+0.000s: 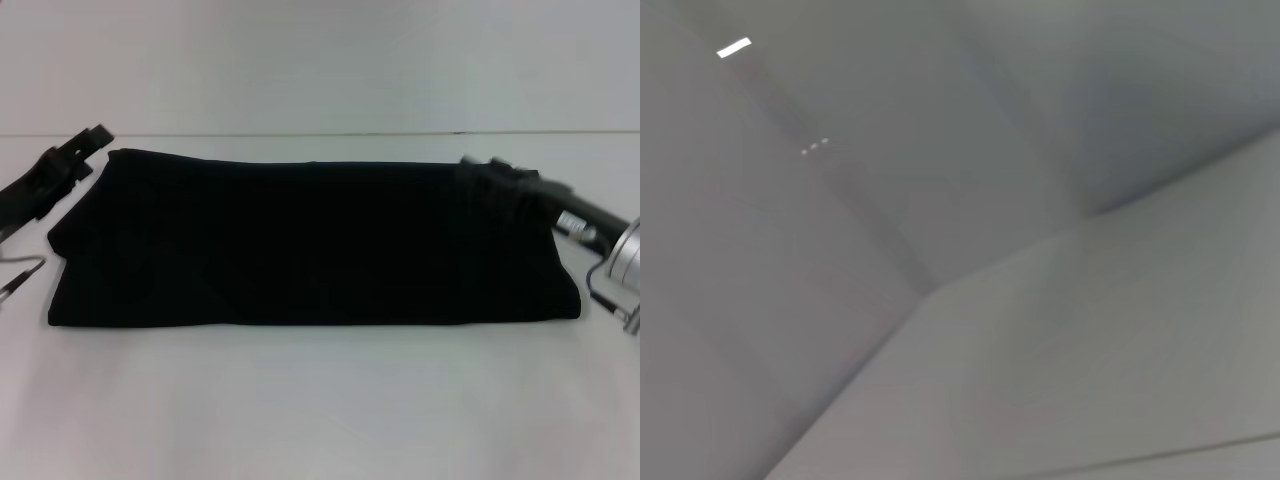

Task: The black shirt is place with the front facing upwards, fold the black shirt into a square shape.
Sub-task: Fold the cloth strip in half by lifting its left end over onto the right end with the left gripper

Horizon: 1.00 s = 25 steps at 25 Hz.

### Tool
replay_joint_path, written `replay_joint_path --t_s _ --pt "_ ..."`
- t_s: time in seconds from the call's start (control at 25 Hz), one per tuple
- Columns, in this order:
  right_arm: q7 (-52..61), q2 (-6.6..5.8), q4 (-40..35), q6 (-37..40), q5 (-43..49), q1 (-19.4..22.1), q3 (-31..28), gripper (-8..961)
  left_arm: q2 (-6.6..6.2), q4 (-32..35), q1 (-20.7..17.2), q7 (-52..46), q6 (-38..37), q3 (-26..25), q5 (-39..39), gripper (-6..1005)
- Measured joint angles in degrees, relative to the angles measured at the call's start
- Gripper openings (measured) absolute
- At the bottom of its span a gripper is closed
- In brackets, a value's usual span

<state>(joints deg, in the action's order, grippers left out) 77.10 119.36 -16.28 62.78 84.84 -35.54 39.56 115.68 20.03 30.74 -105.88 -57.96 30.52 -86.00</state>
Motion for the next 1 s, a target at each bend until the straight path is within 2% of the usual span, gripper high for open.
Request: replay_joint_path --t_s 0.16,0.2,0.24,0.32,0.4,0.44,0.6,0.72,1.0 --pt "-1.83 -0.04 -4.26 6.51 3.65 3.32 6.14 662 -5.48 1.54 -4.2 -17.41 -8.68 8.54 -2.87 733" --pt "-2.38 -0.05 -5.11 7.92 4.78 4.2 6.66 662 -6.47 2.89 -5.31 -22.33 -11.29 9.09 -5.44 732" --pt "-3.0 -0.08 -5.63 9.02 5.69 4.96 6.83 662 -6.82 4.19 -6.1 -25.73 -13.04 8.77 -7.74 732" --pt "-5.24 -0.08 -5.99 10.93 6.58 6.1 6.89 663 -7.29 8.53 -8.22 -34.9 -17.43 6.84 -14.24 732" --pt "-7.82 -0.08 -6.06 12.13 7.51 6.81 6.96 733 -7.38 9.63 -8.72 -37.06 -18.33 6.1 -15.95 732" --pt "-8.95 -0.07 -6.07 12.59 8.11 7.04 6.99 769 -7.83 11.91 -10.08 -43.83 -20.77 3.3 -21.73 731" --pt "-12.66 0.25 -5.75 13.52 11.5 7.5 7.02 883 -8.13 11.78 -10.27 -49.03 -21.76 0.59 -28.86 731" --pt "-13.25 0.48 -5.33 13.41 12.53 7.57 7.09 950 -8.1 11.42 -9.84 -50.63 -21.89 0.44 -30.82 730" --pt "-13.28 0.51 -5.03 13.23 12.54 7.6 6.66 945 -7.87 9.19 -9.17 -51.21 -18.67 0.42 -31.06 729"
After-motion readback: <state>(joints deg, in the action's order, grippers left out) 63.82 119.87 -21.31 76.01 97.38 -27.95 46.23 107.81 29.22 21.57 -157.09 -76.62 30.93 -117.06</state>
